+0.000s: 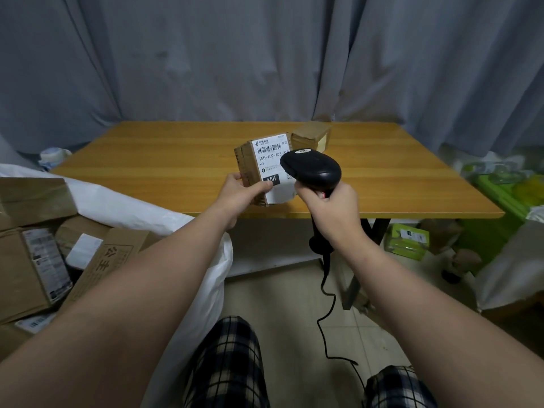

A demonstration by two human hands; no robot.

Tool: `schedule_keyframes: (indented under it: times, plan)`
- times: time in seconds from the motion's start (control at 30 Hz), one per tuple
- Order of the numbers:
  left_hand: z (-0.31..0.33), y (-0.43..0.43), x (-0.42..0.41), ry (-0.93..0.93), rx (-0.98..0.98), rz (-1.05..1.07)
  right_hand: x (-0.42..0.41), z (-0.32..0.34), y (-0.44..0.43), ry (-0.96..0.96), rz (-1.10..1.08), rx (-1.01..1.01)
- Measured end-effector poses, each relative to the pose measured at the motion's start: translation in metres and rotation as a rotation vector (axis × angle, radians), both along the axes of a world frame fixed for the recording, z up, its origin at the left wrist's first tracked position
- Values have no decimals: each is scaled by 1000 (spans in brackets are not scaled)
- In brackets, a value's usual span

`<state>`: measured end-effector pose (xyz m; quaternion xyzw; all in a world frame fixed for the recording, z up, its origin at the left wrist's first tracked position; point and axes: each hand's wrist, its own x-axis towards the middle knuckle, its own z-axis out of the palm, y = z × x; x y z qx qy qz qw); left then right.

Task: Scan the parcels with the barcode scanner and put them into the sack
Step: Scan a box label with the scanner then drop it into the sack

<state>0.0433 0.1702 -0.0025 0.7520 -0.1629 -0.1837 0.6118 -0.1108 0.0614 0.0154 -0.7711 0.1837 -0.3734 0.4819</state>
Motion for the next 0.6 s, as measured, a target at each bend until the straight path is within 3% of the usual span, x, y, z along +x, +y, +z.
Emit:
schedule_keyframes:
  times: [0.6]
  plan:
    - [-6,4,7,-18,19,74,-4,6,4,7,68,35]
